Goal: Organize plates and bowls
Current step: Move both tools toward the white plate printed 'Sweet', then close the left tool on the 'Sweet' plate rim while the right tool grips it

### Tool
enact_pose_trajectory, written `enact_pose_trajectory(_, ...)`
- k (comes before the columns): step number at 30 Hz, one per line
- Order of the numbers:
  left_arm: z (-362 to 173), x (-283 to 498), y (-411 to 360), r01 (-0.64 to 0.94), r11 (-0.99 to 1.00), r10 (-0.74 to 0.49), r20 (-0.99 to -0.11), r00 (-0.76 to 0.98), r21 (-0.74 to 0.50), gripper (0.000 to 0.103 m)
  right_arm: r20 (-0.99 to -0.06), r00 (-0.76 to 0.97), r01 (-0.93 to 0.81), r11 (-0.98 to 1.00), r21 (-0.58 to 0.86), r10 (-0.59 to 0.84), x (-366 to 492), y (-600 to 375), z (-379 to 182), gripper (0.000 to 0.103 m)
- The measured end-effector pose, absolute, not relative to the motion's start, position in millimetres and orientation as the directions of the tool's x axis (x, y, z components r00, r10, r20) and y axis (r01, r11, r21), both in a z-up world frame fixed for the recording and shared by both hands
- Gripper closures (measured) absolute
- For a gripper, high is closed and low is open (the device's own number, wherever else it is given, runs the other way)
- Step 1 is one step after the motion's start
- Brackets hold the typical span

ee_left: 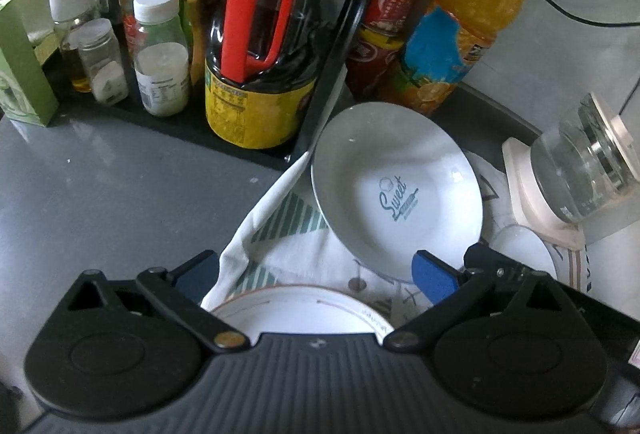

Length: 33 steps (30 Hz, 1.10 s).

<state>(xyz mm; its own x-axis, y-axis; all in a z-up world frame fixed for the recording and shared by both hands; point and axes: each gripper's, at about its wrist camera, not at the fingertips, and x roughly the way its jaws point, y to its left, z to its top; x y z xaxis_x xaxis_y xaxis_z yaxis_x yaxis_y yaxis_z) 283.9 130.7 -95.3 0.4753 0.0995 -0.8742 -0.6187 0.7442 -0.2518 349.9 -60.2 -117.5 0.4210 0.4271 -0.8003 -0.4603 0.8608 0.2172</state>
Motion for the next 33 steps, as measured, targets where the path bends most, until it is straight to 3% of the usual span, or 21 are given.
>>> enact_pose_trajectory(12,-135,304,156,-0.681,0.618,0.012,-0.861,0.508,-0.393,0.007,-0.835,0.327,-0.356,0.876,0.326,0.443,390,-52,-147,0.012)
enact_pose_trajectory(25,-180,316,167,-0.742,0.471,-0.075,-0.860,0.504,-0.476,0.053,-0.855,0.200,-0.120,0.878,0.462,0.478,421,-66,-198,0.053)
enact_pose_trajectory(33,-200,326,164,-0.765,0.389,-0.096,-0.848,0.521,-0.514,0.075,-0.856,0.182,-0.041,0.873,0.486,0.485,424,-63,-208,0.059)
